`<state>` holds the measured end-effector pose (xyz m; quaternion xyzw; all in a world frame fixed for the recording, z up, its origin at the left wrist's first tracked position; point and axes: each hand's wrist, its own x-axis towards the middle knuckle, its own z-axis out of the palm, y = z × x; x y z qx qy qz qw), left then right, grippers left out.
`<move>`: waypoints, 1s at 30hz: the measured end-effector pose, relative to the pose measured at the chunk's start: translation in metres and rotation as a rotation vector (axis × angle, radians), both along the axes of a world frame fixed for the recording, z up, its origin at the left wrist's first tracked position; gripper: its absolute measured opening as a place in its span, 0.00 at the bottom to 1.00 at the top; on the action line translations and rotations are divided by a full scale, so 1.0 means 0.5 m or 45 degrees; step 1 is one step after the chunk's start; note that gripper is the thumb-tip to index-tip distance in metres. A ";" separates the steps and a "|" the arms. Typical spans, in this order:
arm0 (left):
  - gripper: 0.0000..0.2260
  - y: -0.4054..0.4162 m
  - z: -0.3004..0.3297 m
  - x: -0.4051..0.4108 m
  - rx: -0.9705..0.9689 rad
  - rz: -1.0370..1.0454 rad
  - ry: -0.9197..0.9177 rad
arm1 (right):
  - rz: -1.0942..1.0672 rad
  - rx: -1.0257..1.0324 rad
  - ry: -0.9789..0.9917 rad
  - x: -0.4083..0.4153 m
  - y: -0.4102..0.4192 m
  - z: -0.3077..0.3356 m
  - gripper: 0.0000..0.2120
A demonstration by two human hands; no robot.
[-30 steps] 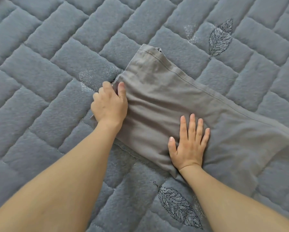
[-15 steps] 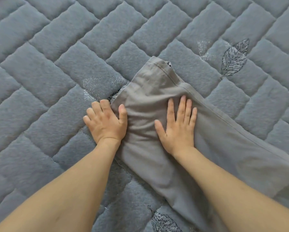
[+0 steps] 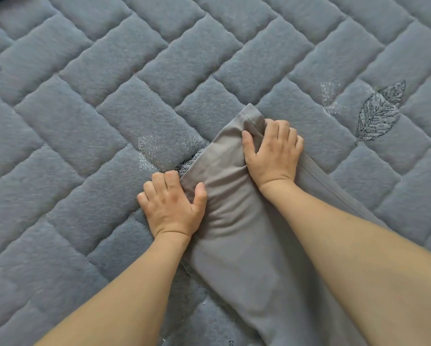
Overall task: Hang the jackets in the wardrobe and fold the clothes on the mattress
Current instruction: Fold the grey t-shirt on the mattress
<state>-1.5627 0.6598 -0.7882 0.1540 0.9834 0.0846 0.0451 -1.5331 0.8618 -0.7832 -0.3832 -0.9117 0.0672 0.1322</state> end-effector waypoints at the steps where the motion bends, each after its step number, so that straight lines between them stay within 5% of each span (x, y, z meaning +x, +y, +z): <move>1: 0.27 0.000 -0.001 0.000 0.001 -0.003 0.002 | 0.007 -0.005 -0.001 -0.001 0.001 0.000 0.24; 9: 0.29 0.001 -0.009 -0.009 0.070 -0.006 0.110 | 0.092 -0.051 0.150 0.002 0.005 0.006 0.20; 14: 0.25 -0.014 0.005 0.005 0.175 -0.150 0.109 | 0.108 -0.495 0.418 0.110 -0.060 0.056 0.18; 18: 0.11 -0.057 0.040 0.097 0.367 -0.171 -0.124 | 0.018 -0.745 0.358 0.257 -0.109 0.107 0.19; 22: 0.07 -0.139 0.121 0.204 0.513 -0.257 -0.424 | -0.089 -0.849 0.201 0.345 -0.152 0.164 0.15; 25: 0.08 -0.193 0.217 0.197 0.620 -0.068 -0.711 | -0.157 -0.957 0.264 0.334 -0.221 0.234 0.13; 30: 0.07 -0.332 0.444 0.053 0.782 0.266 -0.576 | -0.257 -1.446 0.734 0.161 -0.372 0.426 0.10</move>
